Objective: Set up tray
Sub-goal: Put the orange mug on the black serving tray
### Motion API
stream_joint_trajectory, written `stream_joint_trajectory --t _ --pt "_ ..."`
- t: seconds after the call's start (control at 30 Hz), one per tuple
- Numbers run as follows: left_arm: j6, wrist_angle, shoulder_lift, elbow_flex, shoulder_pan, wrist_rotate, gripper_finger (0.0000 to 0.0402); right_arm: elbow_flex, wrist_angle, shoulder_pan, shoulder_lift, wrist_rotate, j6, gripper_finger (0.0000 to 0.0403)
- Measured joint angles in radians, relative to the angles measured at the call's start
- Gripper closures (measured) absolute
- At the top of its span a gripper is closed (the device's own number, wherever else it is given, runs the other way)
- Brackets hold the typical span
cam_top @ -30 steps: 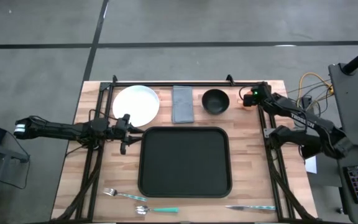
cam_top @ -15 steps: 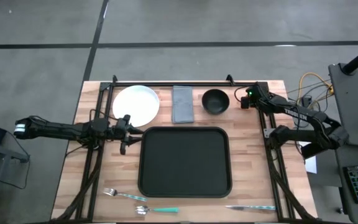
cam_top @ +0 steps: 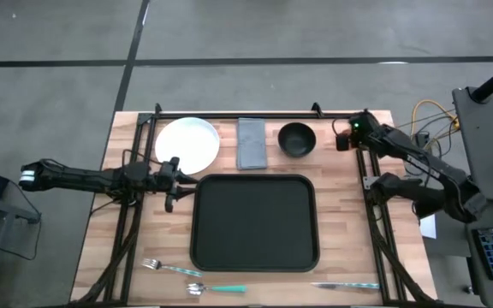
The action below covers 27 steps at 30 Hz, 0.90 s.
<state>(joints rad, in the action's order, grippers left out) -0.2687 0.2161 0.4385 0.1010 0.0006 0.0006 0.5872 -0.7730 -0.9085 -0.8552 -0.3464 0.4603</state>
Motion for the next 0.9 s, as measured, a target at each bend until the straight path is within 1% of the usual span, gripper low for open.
stream_joint_trajectory --t 0.07,0.13,0.27,0.4,0.47,0.53,0.6,0.7,0.8,0.9 --pt "0.001 0.030 0.000 0.004 0.000 0.000 0.0275 0.047 -0.045 0.031 0.039 0.090 0.011 0.0393" --pt "0.019 0.060 0.000 0.016 0.000 0.000 0.0275 0.089 -0.079 0.081 0.065 0.140 0.039 0.0394" --pt "0.109 0.070 0.005 0.065 0.000 -0.001 0.0275 0.171 -0.124 0.241 0.064 0.146 0.098 0.0394" --pt "0.119 0.034 0.055 0.150 0.000 -0.001 0.0275 0.245 -0.131 0.474 -0.003 0.142 0.155 0.0394" --pt "0.120 -0.041 0.105 0.222 0.000 -0.002 0.0275 0.290 -0.101 0.610 -0.058 0.100 0.171 0.0394" --pt "0.129 -0.153 0.171 0.318 0.000 -0.004 0.0275 0.350 -0.087 0.735 -0.127 0.040 0.173 0.0394" --pt "0.156 -0.271 0.246 0.426 0.000 -0.009 0.0275 0.423 -0.084 0.820 -0.195 0.002 0.173 0.0394" --pt "0.189 -0.395 0.365 0.581 0.000 -0.046 0.0275 0.544 -0.037 0.893 -0.288 -0.022 0.163 0.0394" --pt "0.248 -0.485 0.493 0.707 -0.006 -0.096 0.0275 0.630 0.059 0.929 -0.365 -0.018 0.122 0.0394" --pt "0.321 -0.525 0.604 0.831 -0.023 -0.176 0.0275 0.700 0.111 0.929 -0.437 0.035 0.102 0.0394"
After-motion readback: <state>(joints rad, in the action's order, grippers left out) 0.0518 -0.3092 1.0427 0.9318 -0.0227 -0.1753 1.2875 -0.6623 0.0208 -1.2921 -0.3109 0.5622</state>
